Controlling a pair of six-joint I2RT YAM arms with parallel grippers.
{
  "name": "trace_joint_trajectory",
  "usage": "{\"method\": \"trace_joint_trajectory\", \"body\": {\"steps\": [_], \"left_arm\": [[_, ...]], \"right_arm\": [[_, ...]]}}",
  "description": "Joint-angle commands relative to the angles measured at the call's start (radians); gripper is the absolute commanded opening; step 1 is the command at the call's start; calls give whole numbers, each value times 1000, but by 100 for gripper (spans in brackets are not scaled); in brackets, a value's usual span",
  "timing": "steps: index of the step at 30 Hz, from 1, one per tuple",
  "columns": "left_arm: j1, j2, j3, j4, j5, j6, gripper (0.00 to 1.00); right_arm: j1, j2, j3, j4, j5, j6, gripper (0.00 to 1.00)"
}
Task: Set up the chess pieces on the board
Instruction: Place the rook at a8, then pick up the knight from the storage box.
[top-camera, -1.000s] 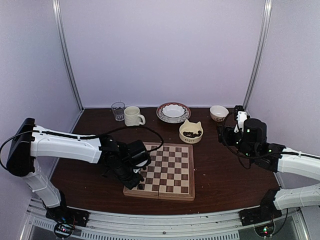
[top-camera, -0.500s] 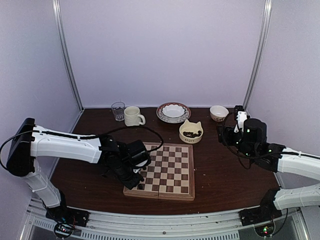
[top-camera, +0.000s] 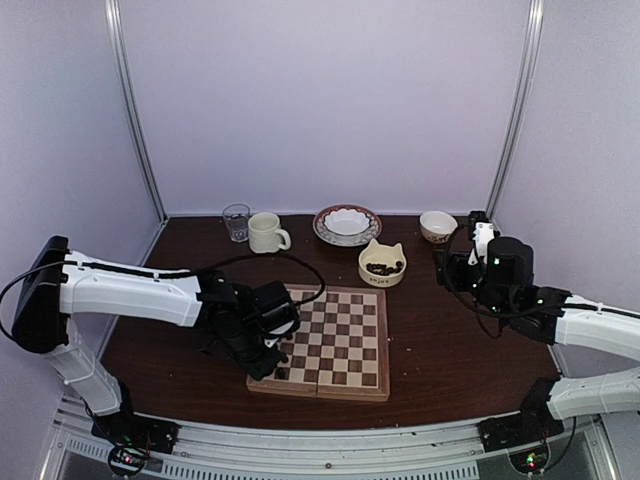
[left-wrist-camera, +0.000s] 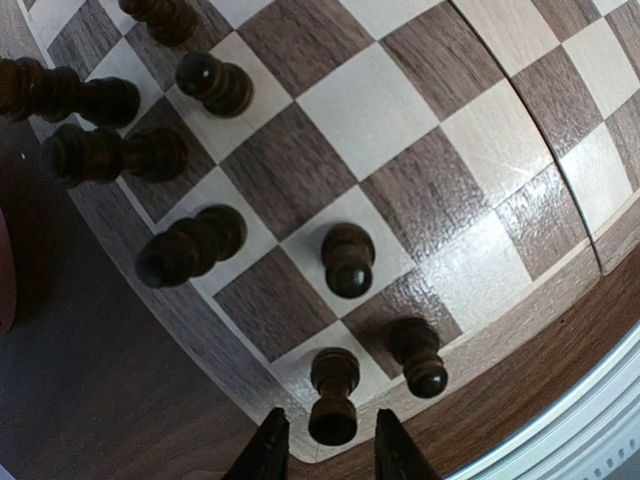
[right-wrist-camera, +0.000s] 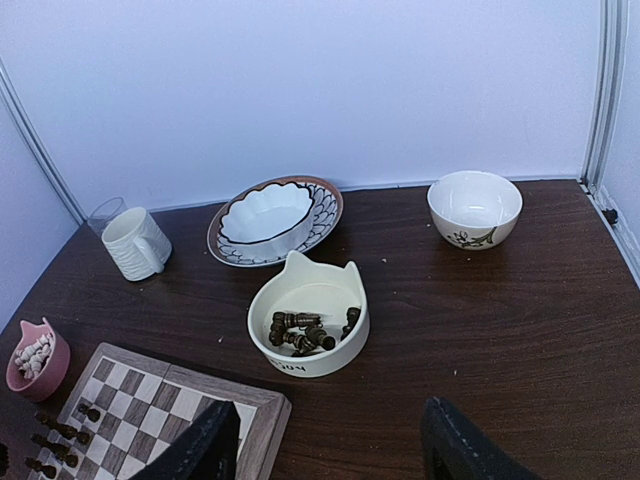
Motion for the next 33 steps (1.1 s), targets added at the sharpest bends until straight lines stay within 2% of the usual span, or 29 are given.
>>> {"method": "trace_joint_trajectory", "body": {"steps": [1, 8, 15, 18, 22, 27, 33], "left_arm": [[7, -83, -13, -6, -35, -21, 33], [16, -276, -20, -13, -86, -23, 40], [149, -382, 86, 21, -22, 1, 40], [197, -412, 112, 117, -11, -5, 40], [215, -426, 94, 305, -65, -4, 45], [238, -355, 91, 440, -68, -24, 46], [237, -358, -44, 586, -142, 40, 46]], "right_arm": [[-6, -2, 4, 9, -8, 0, 65], [-6, 30, 25, 8, -49, -9, 65], [-16, 237, 222, -197, -87, -3, 55], [-53, 342, 322, -269, -164, 19, 51], [-100, 478, 468, -379, -287, 17, 47], [-128, 642, 707, -554, -350, -113, 47], [-143, 852, 964, -755, -413, -231, 47]]}}
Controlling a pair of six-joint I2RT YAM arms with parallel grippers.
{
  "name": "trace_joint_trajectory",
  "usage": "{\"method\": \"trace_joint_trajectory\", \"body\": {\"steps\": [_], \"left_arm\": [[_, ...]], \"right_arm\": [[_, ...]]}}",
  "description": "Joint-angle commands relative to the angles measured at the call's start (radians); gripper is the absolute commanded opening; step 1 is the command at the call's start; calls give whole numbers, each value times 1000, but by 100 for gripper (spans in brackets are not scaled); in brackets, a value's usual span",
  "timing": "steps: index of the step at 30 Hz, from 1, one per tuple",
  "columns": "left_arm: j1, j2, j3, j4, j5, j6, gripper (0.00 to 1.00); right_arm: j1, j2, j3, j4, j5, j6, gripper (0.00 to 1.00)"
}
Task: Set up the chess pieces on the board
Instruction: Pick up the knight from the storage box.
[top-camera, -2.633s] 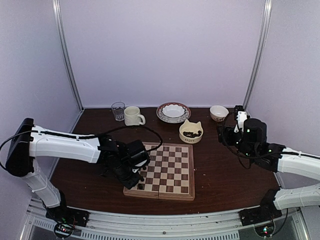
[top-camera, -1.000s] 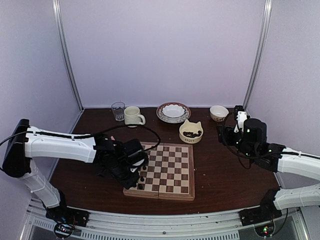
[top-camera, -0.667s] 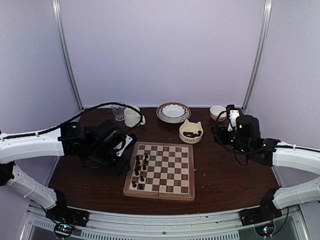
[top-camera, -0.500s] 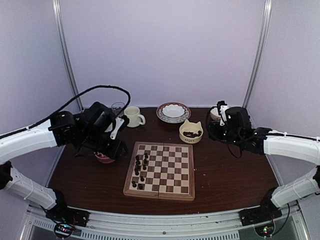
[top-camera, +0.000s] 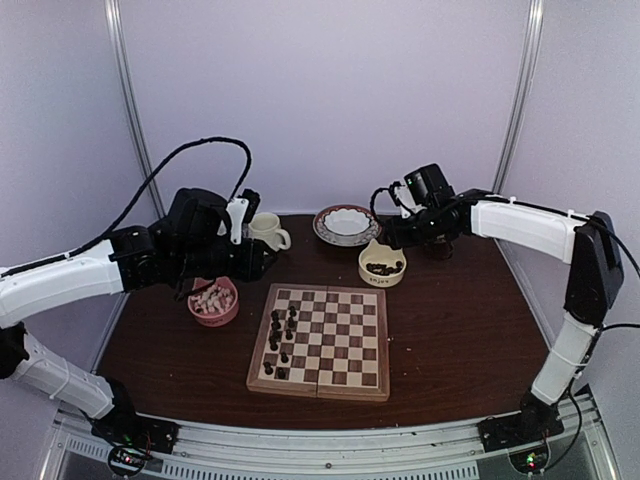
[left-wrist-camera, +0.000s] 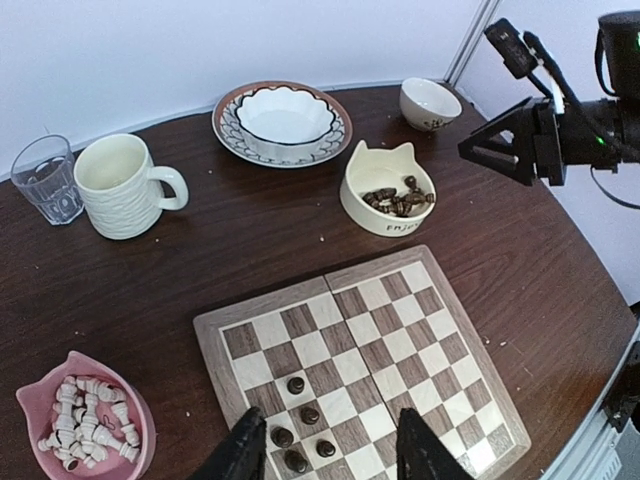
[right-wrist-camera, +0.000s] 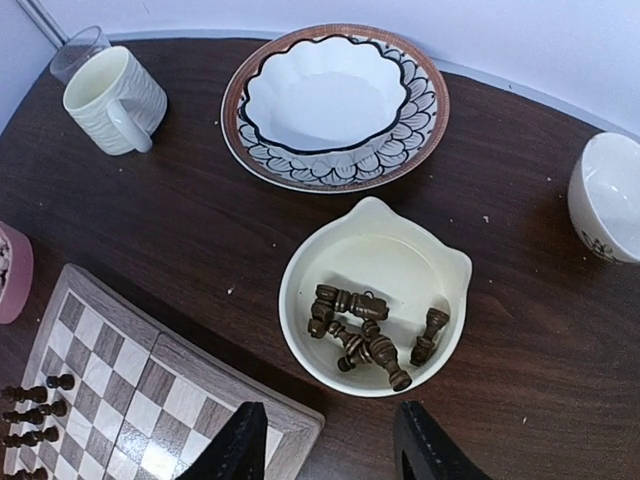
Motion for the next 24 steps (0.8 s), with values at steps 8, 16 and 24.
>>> {"method": "trace_joint_trajectory", "body": {"steps": [8, 16, 24], "left_arm": [[5, -116, -174, 173, -135, 77, 47], [4, -181, -228, 213, -135, 78, 47], [4, -174, -227, 209, -135, 81, 47]], "right_arm": [[-26, 332, 326, -321, -67, -141, 42], [-38, 405, 353, -322, -19, -148, 43], [-38, 409, 357, -312, 6, -154, 44]]}}
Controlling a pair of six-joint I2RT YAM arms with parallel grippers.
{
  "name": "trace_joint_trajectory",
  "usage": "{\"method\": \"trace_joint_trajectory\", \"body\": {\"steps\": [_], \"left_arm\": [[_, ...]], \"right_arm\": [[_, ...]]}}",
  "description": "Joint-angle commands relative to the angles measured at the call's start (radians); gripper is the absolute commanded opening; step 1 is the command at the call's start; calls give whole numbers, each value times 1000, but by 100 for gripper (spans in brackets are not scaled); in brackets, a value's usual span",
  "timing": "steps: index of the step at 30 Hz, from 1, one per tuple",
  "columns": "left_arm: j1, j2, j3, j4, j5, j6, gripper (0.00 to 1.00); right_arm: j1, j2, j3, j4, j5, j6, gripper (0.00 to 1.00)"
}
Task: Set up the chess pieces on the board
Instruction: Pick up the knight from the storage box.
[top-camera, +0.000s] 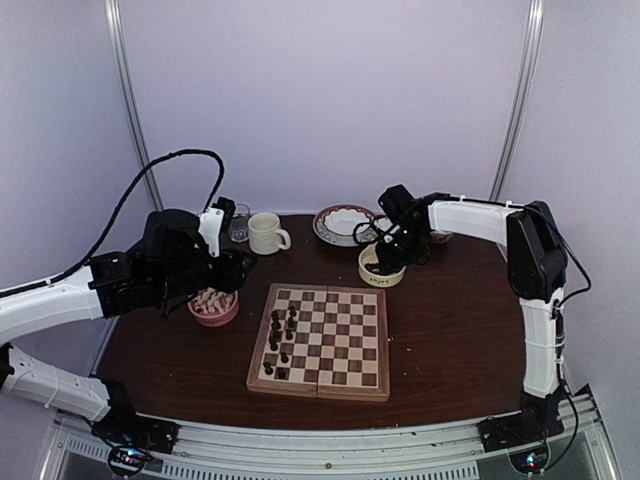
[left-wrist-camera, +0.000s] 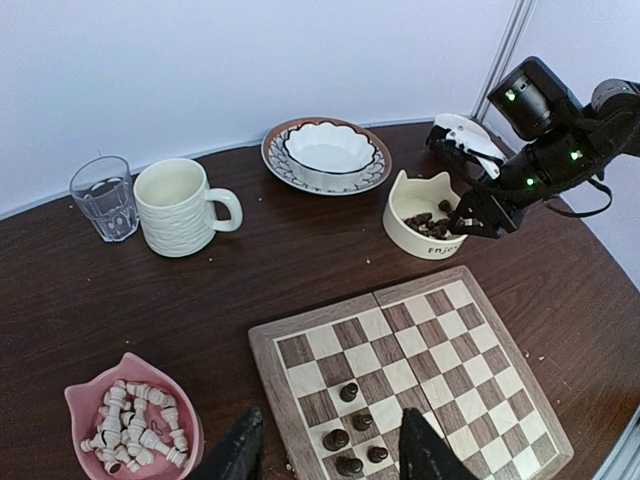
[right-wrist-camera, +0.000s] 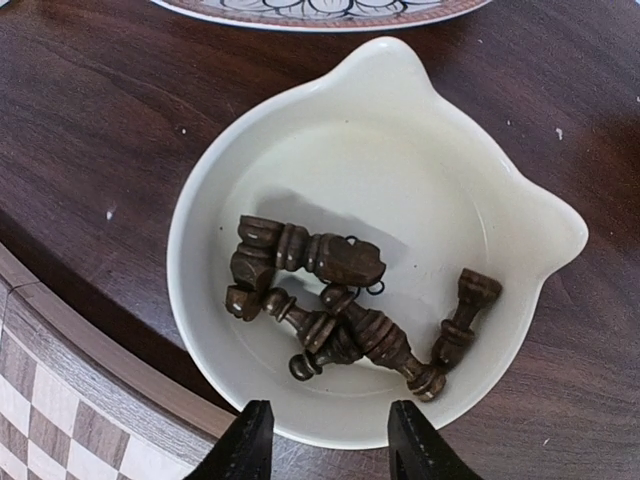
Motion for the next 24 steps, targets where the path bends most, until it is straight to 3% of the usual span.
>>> {"method": "trace_joint_trajectory", "body": {"steps": [1, 5, 17, 24], "left_arm": [[4, -1, -8, 59, -13, 15, 47], [4, 14, -17, 72, -23, 23, 47], [4, 41, -15, 81, -37, 32, 47], [4, 52, -15, 82, -41, 37, 47]], "right_arm": [[-6, -6, 20, 6, 34, -13, 43], [-9, -27, 17, 34, 58, -15, 44], [-35, 110, 191, -15, -8, 6, 40], [-37, 129, 159, 99, -98, -214, 41]]}}
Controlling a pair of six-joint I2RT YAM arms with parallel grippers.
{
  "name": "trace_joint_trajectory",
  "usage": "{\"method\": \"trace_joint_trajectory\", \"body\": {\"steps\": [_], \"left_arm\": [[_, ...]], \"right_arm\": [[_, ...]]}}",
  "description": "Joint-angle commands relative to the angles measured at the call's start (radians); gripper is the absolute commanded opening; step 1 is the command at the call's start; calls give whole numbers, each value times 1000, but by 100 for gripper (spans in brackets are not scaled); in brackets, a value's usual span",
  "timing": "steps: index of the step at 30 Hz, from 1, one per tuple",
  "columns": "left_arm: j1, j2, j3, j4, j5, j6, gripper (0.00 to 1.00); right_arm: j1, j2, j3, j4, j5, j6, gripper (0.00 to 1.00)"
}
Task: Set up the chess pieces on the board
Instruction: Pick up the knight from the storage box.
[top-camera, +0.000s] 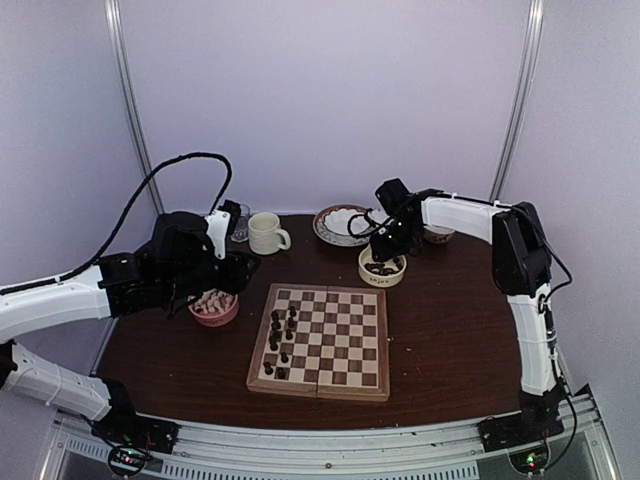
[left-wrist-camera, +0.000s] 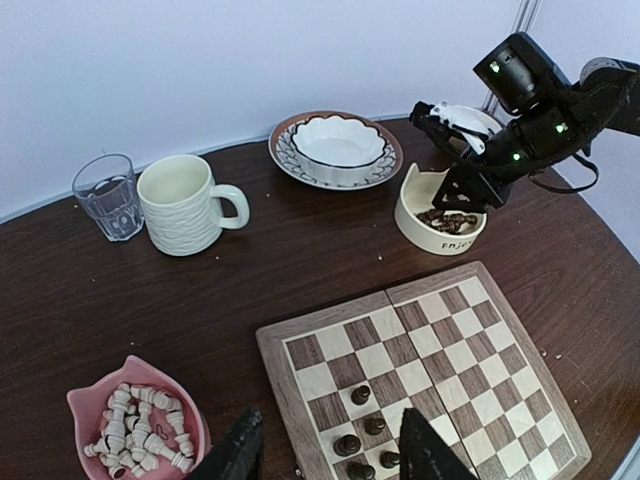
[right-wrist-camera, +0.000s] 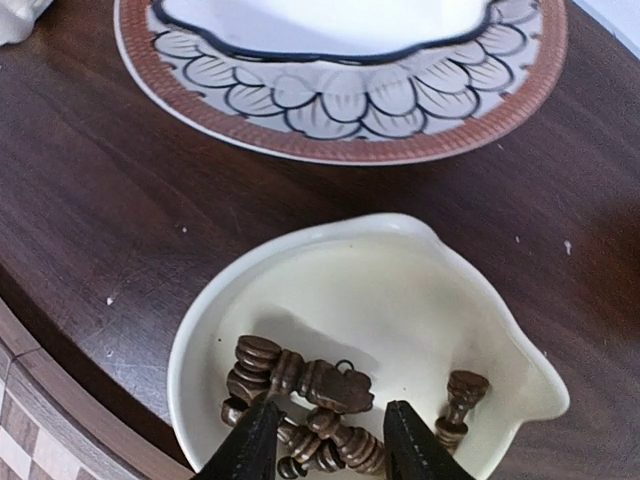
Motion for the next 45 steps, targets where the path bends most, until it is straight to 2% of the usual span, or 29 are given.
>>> {"method": "trace_joint_trajectory", "body": {"steps": [1, 5, 14, 20, 27, 31, 39, 45], "left_arm": [[4, 14, -7, 53, -21, 19, 47], [5, 27, -1, 50, -15, 21, 47], [4, 30, 2, 44, -10, 22, 47], [4, 38, -8, 55, -23, 25, 47], [5, 38, -4, 52, -23, 29, 47], [4, 33, -5, 52, -24, 29, 47], [5, 38, -4, 51, -15, 27, 47], [4, 39, -2, 49, -13, 28, 47]], "right_arm": [[-11, 5, -22, 93, -57, -154, 41], [-27, 15, -29, 132, -156, -174, 43], [-41, 58, 10, 74, -262, -216, 42], [-47, 69, 17, 39, -255, -226, 38], [-48, 115, 78, -51, -195, -259, 40], [-47, 122, 85, -56, -146, -258, 41], [-48, 128, 88, -62, -32, -265, 38], [-48, 140, 99, -56, -45, -260, 35]]}}
